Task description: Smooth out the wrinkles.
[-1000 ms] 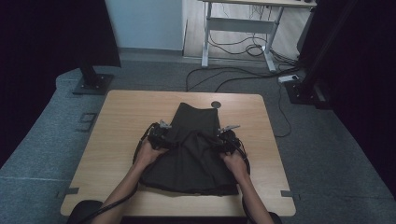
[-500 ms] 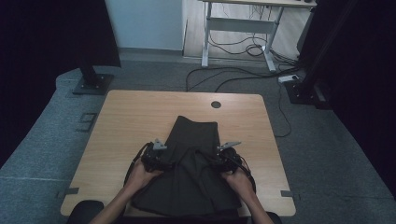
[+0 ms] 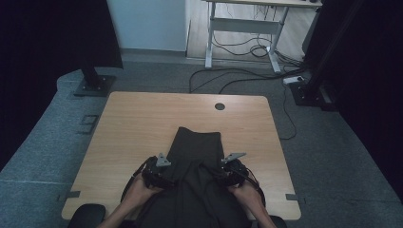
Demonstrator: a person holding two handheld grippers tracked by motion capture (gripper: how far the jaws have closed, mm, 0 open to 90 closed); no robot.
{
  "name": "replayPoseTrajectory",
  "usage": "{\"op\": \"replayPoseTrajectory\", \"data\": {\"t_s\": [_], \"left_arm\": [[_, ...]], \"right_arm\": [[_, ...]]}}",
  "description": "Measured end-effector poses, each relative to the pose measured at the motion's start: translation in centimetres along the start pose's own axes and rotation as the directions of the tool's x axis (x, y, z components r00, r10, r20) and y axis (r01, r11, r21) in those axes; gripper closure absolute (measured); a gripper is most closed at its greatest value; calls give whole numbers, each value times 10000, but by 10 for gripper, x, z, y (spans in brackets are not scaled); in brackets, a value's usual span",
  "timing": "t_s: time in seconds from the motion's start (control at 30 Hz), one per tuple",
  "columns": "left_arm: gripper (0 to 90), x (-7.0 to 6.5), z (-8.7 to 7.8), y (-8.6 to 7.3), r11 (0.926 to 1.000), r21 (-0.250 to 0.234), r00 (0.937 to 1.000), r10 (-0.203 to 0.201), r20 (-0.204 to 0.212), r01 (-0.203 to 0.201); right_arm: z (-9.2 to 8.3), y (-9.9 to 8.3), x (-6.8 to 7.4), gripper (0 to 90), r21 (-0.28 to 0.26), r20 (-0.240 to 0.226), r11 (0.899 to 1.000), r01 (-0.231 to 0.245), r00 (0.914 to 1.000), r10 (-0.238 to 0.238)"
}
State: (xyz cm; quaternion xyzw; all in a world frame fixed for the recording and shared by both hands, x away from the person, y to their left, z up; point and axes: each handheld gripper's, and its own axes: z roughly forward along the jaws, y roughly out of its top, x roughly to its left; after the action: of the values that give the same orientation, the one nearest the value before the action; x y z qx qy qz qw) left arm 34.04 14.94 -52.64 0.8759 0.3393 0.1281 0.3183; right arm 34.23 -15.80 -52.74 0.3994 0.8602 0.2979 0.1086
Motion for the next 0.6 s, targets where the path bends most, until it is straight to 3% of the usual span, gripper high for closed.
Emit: {"op": "replayPoseTrajectory", "data": {"t_s": [0.17, 0.3, 0.43, 0.6], "left_arm": [[118, 23, -7, 27, 9978, -591, 9995, -301, 134, 308], [119, 38, -7, 52, 9964, -796, 9996, -284, 14, 284], [142, 49, 5, 73, 9979, -641, 9993, -24, -382, -1], [146, 65, 27, 88, 9992, -354, 9983, -191, -557, 172]], "right_arm": [[-10, 17, -10, 249, -591, 17, 9981, -160, 9999, 161], [-13, 38, -22, 213, -1009, 93, 9941, -401, 9991, 413], [-9, 63, -32, 184, -1262, 456, 9912, -392, 9979, 453], [9, 85, -46, 158, -1300, 791, 9881, -819, 9926, 926]]}}
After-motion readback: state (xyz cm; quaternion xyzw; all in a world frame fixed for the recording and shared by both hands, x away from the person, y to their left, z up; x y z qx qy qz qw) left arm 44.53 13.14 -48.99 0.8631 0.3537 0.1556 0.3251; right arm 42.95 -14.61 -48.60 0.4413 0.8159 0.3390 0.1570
